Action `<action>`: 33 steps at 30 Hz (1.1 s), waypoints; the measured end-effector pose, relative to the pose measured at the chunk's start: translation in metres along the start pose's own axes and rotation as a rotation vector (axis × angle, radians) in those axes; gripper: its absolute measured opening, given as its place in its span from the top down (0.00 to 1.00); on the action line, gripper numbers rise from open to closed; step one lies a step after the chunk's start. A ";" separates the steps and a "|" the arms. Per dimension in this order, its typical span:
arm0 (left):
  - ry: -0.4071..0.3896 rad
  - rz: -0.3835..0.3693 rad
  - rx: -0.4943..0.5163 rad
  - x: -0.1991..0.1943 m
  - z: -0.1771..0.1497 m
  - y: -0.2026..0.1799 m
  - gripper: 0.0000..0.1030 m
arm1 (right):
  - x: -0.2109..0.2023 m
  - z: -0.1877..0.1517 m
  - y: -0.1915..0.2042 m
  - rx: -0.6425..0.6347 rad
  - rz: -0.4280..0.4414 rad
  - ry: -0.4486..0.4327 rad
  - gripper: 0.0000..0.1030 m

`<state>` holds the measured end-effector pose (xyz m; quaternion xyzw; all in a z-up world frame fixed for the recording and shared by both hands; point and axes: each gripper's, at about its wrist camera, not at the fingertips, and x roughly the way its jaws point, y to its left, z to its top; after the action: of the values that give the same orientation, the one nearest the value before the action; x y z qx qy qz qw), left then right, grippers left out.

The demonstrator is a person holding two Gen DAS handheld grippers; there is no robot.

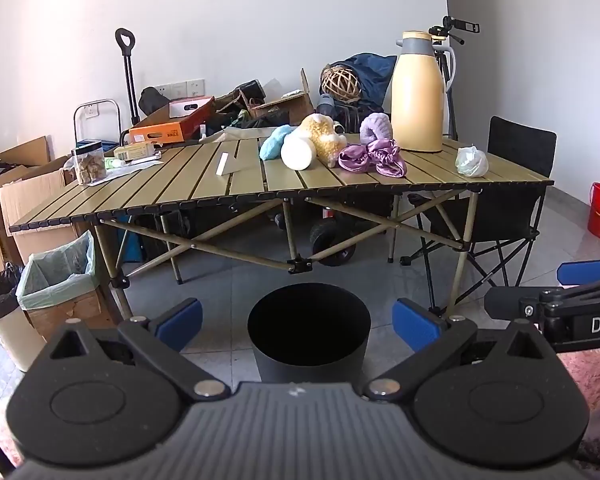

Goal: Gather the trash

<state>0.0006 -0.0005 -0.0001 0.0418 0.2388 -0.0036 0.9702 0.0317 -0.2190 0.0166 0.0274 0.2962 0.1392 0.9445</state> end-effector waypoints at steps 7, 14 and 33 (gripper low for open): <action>-0.003 -0.011 -0.021 0.000 0.000 0.000 0.00 | 0.000 0.001 0.000 0.001 0.001 -0.004 0.00; -0.004 -0.015 -0.030 0.000 0.000 0.002 0.00 | 0.002 0.001 0.002 0.002 -0.004 -0.006 0.00; -0.006 -0.016 -0.031 -0.001 0.000 0.002 0.00 | 0.001 0.002 0.001 0.001 -0.003 -0.009 0.00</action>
<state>-0.0001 0.0016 0.0001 0.0249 0.2365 -0.0078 0.9713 0.0334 -0.2177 0.0173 0.0281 0.2922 0.1376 0.9460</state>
